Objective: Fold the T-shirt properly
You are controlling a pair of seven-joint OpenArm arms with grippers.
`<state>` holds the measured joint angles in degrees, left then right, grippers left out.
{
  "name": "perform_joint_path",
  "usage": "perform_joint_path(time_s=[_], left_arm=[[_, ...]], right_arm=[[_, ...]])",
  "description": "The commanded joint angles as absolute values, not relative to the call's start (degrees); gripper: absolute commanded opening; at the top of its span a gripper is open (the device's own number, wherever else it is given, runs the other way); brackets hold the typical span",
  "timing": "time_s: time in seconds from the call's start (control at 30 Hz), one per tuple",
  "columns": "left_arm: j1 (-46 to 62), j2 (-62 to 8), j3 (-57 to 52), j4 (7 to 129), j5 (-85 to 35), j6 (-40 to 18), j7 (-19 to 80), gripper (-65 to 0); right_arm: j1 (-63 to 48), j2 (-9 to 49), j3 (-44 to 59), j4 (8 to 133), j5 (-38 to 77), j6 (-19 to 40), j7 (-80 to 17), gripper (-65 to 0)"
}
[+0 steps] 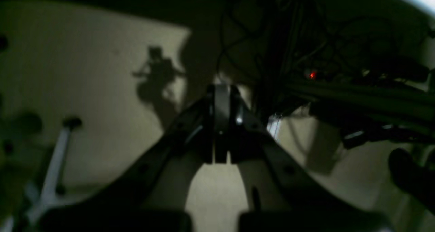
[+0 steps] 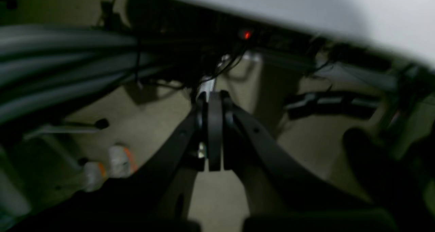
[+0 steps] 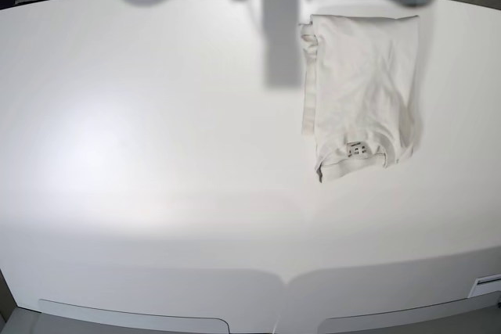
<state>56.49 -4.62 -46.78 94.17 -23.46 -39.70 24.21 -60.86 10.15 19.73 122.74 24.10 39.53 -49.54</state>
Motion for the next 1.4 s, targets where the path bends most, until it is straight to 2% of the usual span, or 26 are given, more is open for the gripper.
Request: perform_joint_path(time_s=[0.0,0.2,0.37,0.6,0.83,1.07,1.23,1.37], left_arm=[[57.78,-4.97,-47.18,92.55,-23.7,-40.0,23.0,-65.0],[56.4,-6.07,-46.96,76.93,-13.08,-40.0,10.87,-65.0],[52.64,-8.84,-45.6,65.91,-12.8,-40.0,10.15,-65.0],[45.32,-9.72,-45.54,51.31,0.3,-40.0,0.84,-65.0],[34.94,-9.72,-45.54,35.44,10.33,-40.0,-3.55,-65.0],[26.04,-9.69,-45.54,22.76,12.21,-32.58,-7.05,-65.0],[20.64,-9.34,-45.54,17.85,12.21,-30.52,-7.35,-65.0],[17.87,-7.73,-45.54,16.49,12.51,-28.32,-7.46,-65.0]], right_arm=[[-62.04,10.33,19.86,121.58,24.23,40.0,-48.86,-65.0],[-61.71,10.37,19.86,105.12,19.73,40.0,-41.78,-65.0],[-58.15,12.58,19.77,92.18,16.45,40.0,-37.93,-65.0],[-46.98,17.93,19.44,71.29,14.24,40.0,-33.39,-65.0],[-34.5,22.94,13.39,46.87,4.64,40.0,-19.46,-65.0],[-21.34,24.38,0.67,27.42,1.67,32.47,-7.68,-65.0],[-14.15,21.5,-7.05,21.52,3.57,25.54,-4.23,-65.0],[-10.57,18.37,-9.89,19.73,4.89,24.4,-4.32,-65.0]])
